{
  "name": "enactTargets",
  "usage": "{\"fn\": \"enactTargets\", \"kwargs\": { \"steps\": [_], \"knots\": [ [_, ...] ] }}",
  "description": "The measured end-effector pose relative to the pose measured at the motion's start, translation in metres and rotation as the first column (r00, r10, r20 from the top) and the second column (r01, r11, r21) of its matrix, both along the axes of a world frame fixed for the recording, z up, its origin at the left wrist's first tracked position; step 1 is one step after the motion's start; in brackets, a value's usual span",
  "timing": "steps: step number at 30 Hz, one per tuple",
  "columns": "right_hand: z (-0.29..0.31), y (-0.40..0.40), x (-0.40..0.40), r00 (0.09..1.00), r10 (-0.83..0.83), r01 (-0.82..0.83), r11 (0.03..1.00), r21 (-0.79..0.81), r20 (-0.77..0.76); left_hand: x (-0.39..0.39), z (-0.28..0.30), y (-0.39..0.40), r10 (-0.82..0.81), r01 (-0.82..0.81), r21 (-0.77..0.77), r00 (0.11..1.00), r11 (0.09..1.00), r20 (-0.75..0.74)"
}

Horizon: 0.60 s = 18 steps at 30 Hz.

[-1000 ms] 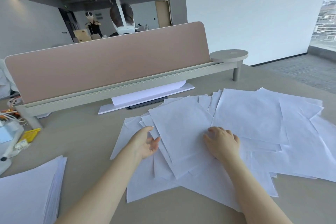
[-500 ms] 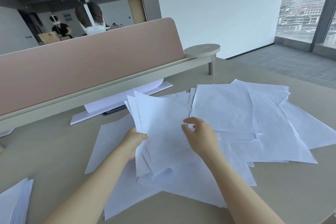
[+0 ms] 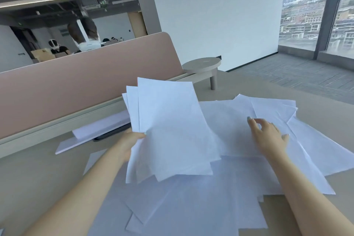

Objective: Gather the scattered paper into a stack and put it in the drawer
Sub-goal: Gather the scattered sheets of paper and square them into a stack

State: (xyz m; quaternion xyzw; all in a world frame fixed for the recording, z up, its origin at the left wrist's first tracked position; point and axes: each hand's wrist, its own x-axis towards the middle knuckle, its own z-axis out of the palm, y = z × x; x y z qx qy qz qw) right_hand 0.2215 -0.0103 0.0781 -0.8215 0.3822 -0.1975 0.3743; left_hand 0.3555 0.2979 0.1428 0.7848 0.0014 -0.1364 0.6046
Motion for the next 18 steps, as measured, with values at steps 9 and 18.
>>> {"fn": "enactTargets", "kwargs": {
  "steps": [9,18],
  "knots": [
    [0.004,-0.009,-0.008,0.997,0.056,-0.054,0.998,0.032,-0.06,0.013,-0.05,-0.116,-0.263,0.087,0.64,0.947,0.763,0.184],
    [0.019,-0.016,-0.006,0.966,0.012,-0.16,0.817,0.554,0.26,0.007,-0.072,-0.112,-0.395,0.132,0.806,0.909,0.577,0.134]
  ]
}}
